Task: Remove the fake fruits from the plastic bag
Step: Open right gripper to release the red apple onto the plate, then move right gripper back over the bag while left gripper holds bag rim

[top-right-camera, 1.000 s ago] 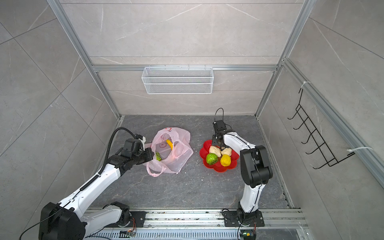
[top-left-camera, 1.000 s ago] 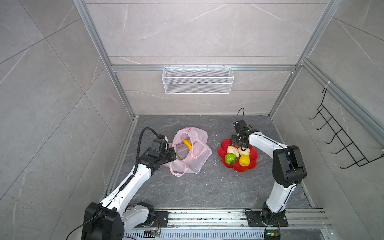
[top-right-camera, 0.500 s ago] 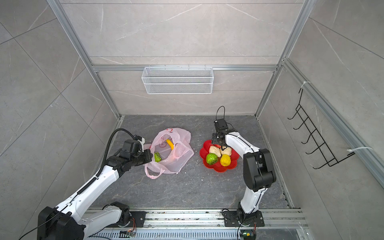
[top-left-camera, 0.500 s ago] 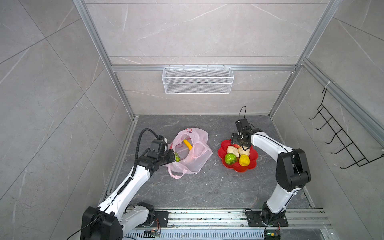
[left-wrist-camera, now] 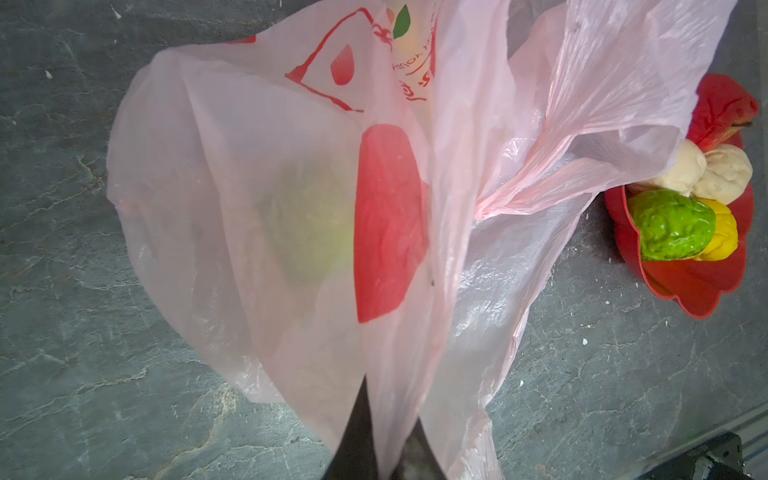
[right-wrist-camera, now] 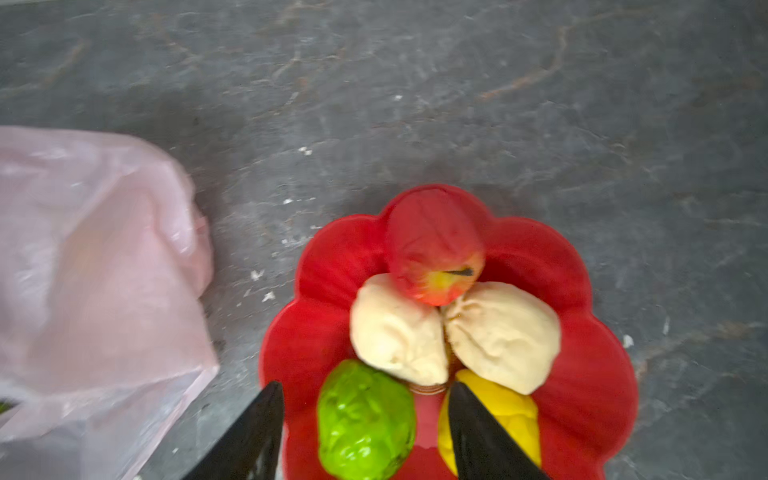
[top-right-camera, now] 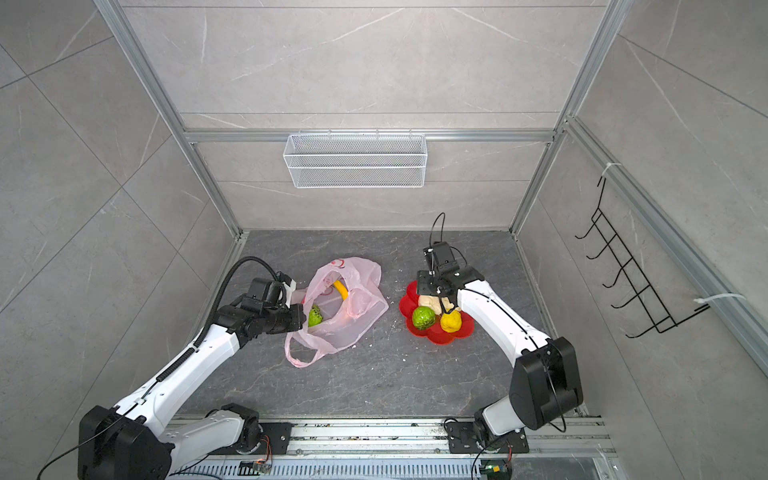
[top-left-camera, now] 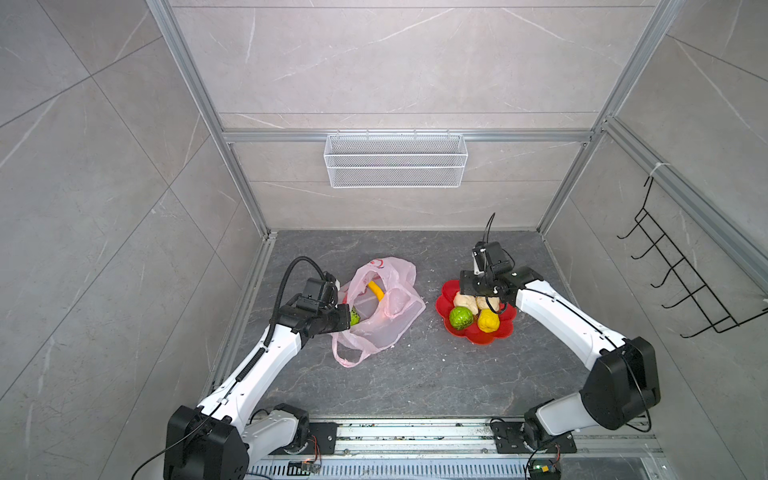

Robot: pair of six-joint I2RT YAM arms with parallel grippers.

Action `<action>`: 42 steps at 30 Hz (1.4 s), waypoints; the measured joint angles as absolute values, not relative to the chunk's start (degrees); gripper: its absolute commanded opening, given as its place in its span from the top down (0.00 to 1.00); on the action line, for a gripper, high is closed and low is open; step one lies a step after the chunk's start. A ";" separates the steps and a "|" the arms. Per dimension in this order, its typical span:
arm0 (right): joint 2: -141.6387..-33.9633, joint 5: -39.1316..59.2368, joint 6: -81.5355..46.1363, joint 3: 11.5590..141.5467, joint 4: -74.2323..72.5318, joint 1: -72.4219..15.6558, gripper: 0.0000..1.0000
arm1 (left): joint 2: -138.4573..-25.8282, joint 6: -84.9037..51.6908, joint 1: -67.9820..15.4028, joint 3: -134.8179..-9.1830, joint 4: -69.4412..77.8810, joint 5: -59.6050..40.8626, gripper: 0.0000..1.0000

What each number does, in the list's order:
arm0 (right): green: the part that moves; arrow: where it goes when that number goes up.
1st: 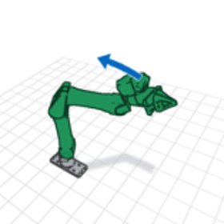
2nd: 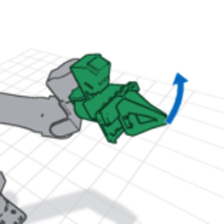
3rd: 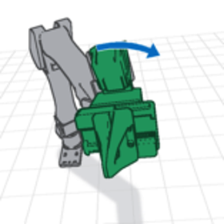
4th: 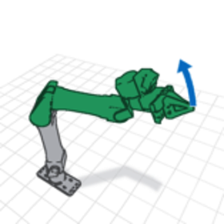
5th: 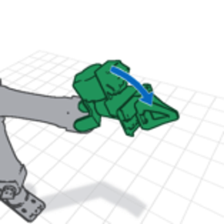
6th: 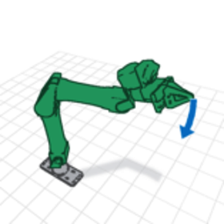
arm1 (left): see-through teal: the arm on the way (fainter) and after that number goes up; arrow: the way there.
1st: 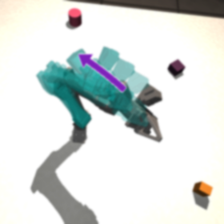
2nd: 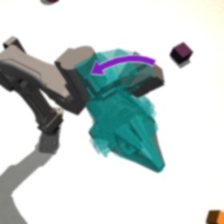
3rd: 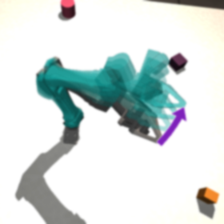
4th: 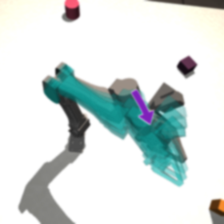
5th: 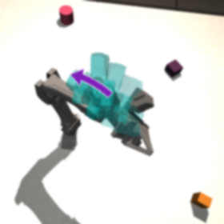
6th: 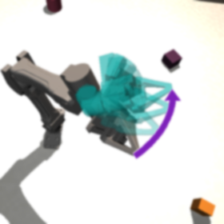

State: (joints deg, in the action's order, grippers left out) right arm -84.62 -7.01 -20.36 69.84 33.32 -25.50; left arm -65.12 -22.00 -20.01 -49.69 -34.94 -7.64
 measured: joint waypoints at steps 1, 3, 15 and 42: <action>-84.09 -6.50 -20.27 69.84 32.77 -27.77 0.42 | -65.12 -21.80 -20.01 -49.71 -35.20 -7.68 0.92; -83.66 -5.30 -20.14 69.84 31.18 -32.64 0.45 | -65.14 -21.41 -20.01 -49.71 -36.12 -7.66 0.93; -101.23 3.33 -24.27 78.35 16.75 -50.11 0.56 | -60.80 -22.70 -20.34 -49.39 -41.91 -3.95 0.95; -122.52 13.10 -25.21 89.60 6.22 -54.43 0.40 | -55.02 -30.70 -20.38 -38.37 -32.99 4.82 0.96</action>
State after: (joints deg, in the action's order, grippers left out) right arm -122.52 13.10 -25.21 89.60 6.22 -54.43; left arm -55.02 -30.70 -20.38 -38.37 -32.99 4.82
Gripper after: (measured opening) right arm 0.596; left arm 0.048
